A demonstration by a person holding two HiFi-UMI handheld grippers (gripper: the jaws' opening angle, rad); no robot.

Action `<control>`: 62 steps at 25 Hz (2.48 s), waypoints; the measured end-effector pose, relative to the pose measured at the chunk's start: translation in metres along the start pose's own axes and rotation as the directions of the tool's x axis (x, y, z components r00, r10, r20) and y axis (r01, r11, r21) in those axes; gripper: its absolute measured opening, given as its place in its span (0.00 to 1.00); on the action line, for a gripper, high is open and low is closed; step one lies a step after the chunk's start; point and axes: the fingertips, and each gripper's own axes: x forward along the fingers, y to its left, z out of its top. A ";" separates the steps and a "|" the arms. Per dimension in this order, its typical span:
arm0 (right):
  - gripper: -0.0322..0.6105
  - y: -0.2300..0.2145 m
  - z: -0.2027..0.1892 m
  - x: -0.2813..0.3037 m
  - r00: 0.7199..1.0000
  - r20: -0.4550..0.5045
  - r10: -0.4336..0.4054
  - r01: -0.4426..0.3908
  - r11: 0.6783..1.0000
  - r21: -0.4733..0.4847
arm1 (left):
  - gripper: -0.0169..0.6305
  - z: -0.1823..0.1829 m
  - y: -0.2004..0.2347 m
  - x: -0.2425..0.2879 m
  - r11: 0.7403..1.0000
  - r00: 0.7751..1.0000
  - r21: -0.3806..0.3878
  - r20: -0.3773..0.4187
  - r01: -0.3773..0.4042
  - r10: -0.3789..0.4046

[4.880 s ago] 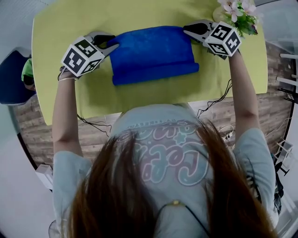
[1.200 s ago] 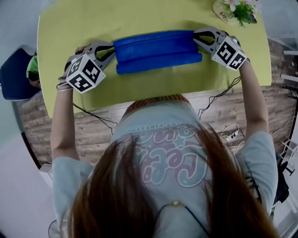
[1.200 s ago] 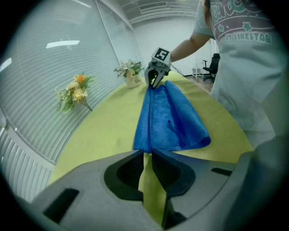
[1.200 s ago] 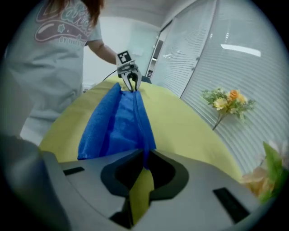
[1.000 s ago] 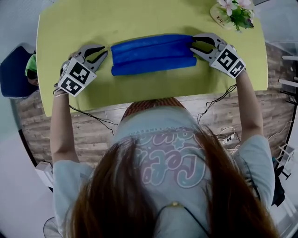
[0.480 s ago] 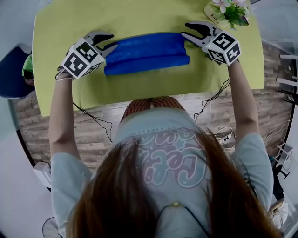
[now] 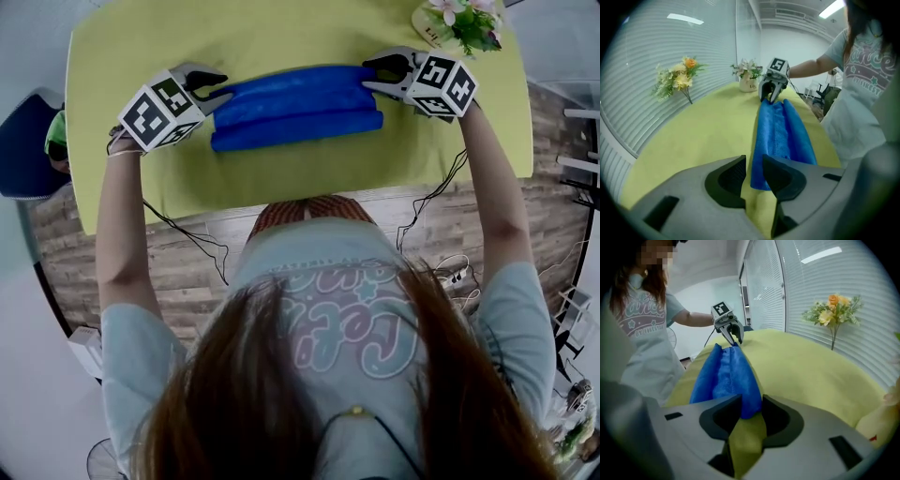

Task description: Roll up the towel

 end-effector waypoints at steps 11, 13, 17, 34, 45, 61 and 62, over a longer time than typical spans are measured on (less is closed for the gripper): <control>0.19 0.006 0.003 0.002 0.999 -0.004 0.048 -0.048 0.999 0.002 | 0.18 -0.008 -0.005 0.009 1.000 0.997 0.006 -0.067 0.028 -0.028; 0.12 0.010 0.004 0.003 0.999 -0.002 0.047 -0.047 0.999 -0.027 | 0.09 -0.008 0.000 0.007 1.000 0.998 0.019 -0.065 -0.004 0.006; 0.10 0.007 0.005 0.000 1.000 0.014 -0.012 0.013 0.996 -0.090 | 0.06 -0.002 0.006 0.004 0.998 0.998 0.056 -0.046 -0.042 0.044; 0.09 0.015 0.009 -0.006 0.964 0.074 -0.257 0.250 0.770 -0.587 | 0.06 -0.008 -0.007 -0.005 0.963 0.974 0.159 0.096 -0.219 0.205; 0.09 0.013 0.010 -0.004 0.984 0.048 -0.172 0.174 0.866 -0.469 | 0.22 -0.009 0.006 0.004 0.988 0.999 -0.144 -0.002 0.049 -0.050; 0.09 0.032 0.007 -0.012 0.969 0.043 -0.242 0.202 0.684 -0.701 | 0.07 -0.007 -0.026 -0.011 0.941 0.976 0.262 0.090 -0.214 0.197; 0.09 0.033 0.006 -0.012 0.967 0.040 -0.251 0.203 0.668 -0.716 | 0.07 -0.007 -0.028 -0.012 0.932 0.973 0.278 0.098 -0.231 0.211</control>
